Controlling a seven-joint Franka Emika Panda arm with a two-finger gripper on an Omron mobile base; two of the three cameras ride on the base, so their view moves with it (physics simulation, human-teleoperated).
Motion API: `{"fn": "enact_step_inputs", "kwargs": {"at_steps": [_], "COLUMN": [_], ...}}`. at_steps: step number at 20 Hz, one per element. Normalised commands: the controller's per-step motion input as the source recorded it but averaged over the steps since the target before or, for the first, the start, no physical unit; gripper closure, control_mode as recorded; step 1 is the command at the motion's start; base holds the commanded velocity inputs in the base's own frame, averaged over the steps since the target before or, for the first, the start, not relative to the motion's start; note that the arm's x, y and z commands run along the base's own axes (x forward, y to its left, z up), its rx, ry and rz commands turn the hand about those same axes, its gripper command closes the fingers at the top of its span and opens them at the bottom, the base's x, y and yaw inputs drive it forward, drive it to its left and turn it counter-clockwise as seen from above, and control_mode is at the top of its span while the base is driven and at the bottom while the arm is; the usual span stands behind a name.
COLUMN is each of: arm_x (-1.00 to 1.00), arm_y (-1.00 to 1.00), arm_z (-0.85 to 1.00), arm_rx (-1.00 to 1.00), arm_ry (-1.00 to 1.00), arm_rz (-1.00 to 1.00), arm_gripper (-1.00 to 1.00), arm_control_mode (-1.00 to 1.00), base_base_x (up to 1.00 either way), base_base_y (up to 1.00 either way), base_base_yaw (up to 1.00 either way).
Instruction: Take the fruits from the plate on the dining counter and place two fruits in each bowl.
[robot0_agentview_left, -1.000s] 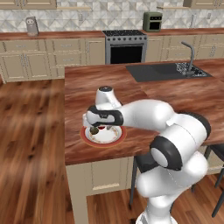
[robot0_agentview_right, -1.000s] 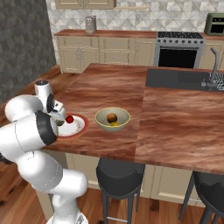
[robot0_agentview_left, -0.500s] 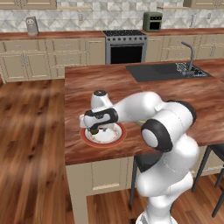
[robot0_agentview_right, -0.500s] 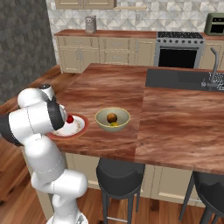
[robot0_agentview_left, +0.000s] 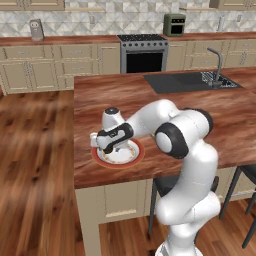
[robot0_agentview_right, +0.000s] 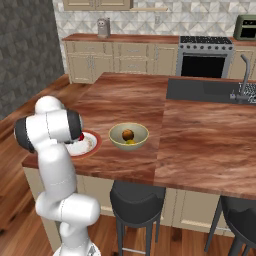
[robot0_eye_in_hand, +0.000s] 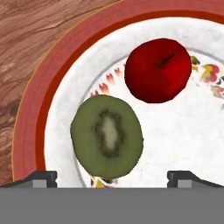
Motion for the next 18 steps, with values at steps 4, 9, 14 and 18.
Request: {"fn": "enact_step_inputs", "kwargs": {"at_steps": [4,9,14,18], "arm_x": [0.34,0.16,0.0,0.04], "arm_y": [0.0,0.0,0.01,0.0], "arm_z": [-0.12,-0.22,-0.31,-0.12], "arm_rx": [0.0,0.0,0.0,0.0], "arm_ry": [0.0,0.0,0.02,0.0], "arm_rz": [-0.01,0.0,0.0,0.0], "arm_gripper": [-1.0,-1.0,-1.0,1.0], "arm_control_mode": [-1.0,-1.0,-1.0,-1.0], "base_base_x": [0.0,0.0,0.0,0.0], "base_base_y": [0.0,0.0,0.0,0.0], "base_base_yaw": [0.0,0.0,0.0,0.0]}}
